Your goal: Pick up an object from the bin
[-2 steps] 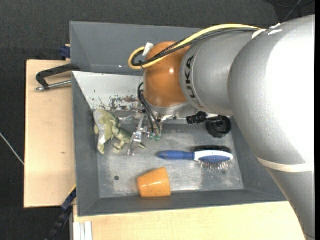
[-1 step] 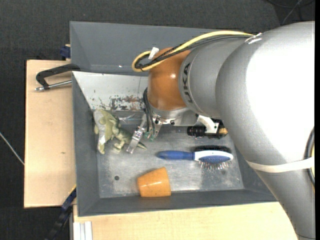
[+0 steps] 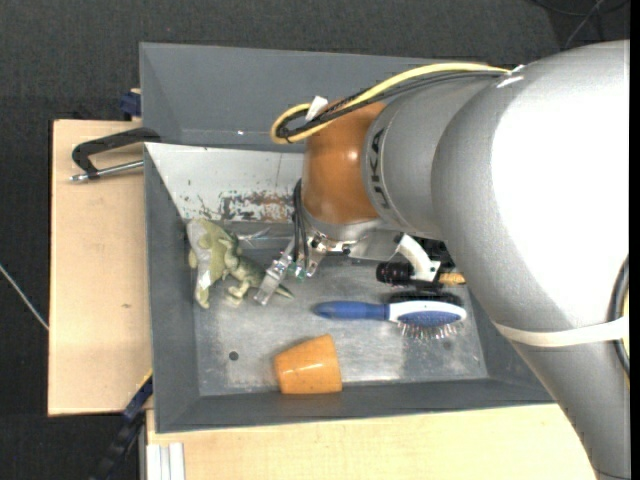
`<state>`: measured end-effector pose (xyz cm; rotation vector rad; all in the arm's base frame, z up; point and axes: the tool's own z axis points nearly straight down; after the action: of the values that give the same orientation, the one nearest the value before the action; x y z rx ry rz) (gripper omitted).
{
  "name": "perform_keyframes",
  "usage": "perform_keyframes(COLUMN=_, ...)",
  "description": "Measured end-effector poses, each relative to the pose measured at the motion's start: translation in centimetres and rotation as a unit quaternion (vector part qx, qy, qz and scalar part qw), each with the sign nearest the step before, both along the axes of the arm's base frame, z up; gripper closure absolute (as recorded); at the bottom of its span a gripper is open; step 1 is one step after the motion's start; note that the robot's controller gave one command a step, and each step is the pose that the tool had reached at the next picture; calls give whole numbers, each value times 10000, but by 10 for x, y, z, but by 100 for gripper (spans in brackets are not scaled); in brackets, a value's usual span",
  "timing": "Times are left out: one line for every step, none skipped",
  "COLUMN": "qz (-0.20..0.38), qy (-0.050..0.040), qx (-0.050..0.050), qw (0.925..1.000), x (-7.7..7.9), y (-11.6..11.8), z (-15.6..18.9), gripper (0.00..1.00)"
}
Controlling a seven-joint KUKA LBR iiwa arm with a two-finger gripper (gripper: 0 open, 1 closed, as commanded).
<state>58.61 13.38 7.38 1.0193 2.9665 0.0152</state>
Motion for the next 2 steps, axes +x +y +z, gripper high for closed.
perform_keyframes(qz=-11, qy=-34, qx=-26, qw=10000, x=2, y=-3, z=1, gripper=100)
perform_keyframes(qz=5, qy=14, qx=-26, qw=10000, x=3, y=-2, z=52, gripper=100)
